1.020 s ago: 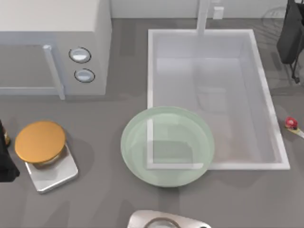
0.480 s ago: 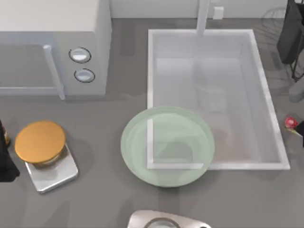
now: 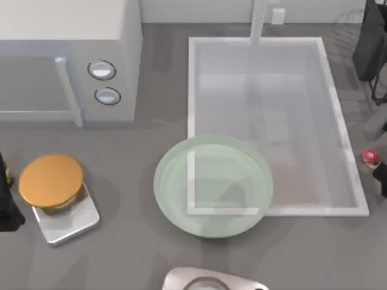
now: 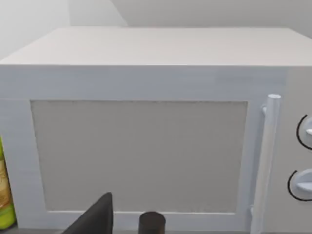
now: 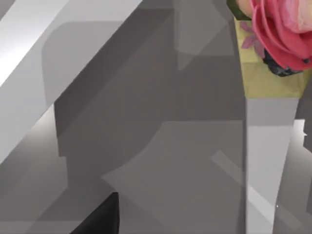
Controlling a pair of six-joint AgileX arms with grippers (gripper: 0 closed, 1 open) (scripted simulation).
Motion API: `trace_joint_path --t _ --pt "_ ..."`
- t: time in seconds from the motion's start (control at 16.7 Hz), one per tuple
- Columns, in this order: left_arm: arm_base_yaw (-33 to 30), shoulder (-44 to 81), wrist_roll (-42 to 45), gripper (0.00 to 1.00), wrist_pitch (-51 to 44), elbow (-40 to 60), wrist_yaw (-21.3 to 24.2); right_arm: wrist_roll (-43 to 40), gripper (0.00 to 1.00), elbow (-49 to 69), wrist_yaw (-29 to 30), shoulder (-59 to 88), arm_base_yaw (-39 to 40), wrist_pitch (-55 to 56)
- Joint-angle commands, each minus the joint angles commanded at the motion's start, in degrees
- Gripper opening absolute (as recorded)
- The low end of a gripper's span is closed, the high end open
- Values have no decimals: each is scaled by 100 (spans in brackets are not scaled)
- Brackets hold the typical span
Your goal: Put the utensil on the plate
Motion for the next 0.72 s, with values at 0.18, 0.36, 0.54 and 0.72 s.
trace_joint_path --t 0.18,0.36,0.54,0.72 --pt "0 0 0 100 0 0 0 0 77 0 0 0 0 0" --pt "0 0 0 100 0 0 0 0 55 0 0 0 0 0" --pt "0 0 0 100 0 0 0 0 32 0 0 0 0 0" --pt "0 0 0 100 0 0 0 0 10 0 0 0 0 0"
